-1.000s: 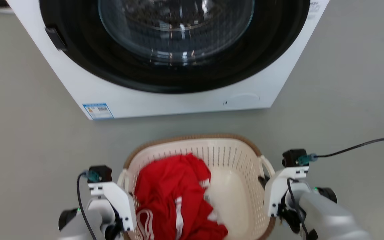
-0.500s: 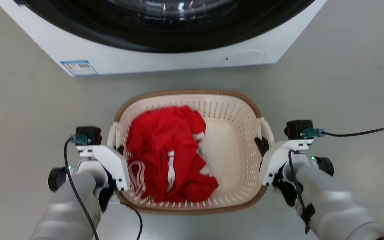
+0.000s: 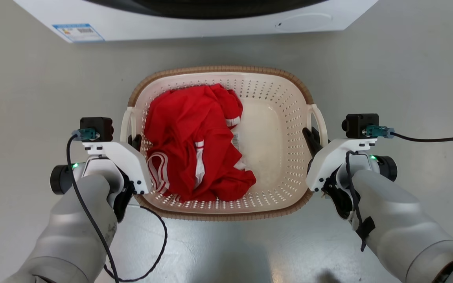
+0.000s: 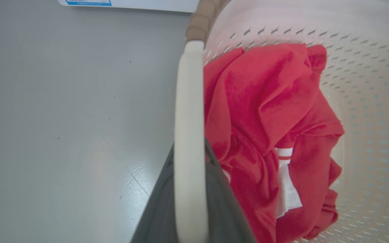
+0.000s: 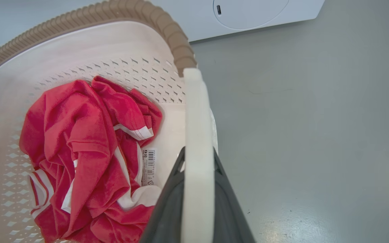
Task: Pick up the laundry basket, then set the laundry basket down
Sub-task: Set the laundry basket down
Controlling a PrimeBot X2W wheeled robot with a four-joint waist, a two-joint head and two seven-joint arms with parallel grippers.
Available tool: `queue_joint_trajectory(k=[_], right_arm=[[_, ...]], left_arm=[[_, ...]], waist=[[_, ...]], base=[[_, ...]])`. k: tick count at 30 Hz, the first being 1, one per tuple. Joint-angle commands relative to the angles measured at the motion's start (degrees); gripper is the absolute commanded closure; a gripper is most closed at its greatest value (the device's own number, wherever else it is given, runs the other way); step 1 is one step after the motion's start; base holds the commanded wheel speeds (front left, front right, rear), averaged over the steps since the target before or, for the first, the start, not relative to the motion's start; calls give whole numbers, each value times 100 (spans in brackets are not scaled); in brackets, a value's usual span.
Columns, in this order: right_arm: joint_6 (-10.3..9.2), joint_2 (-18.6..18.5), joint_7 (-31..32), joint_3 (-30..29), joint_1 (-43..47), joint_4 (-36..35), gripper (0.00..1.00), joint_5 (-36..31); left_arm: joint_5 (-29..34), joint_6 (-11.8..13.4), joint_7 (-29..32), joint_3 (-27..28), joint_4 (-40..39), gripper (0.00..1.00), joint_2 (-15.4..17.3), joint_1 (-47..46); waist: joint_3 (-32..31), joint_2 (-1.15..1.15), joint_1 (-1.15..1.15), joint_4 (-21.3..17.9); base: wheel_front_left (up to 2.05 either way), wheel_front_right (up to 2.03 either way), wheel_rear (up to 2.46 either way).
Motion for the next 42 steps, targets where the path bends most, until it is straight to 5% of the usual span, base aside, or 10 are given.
queue_joint_trajectory(k=[1,19,42], right_arm=[[90,83,-110,80,104,-114,100,48],[90,22,-366,3,-454,-199,100,60],[90,73,-373,-1079,-537,-371,100,-697]], left_arm=[[54,21,-110,115,-46,100,123,-177],[192,90,-390,120,-43,100,151,-834],[458,97,-430,195,-59,100,158,-1171]], waist=[[137,0,0,46],[1028,0,0,124],[1447,0,0,144]], base=[[0,0,0],[0,0,0],[0,0,0]])
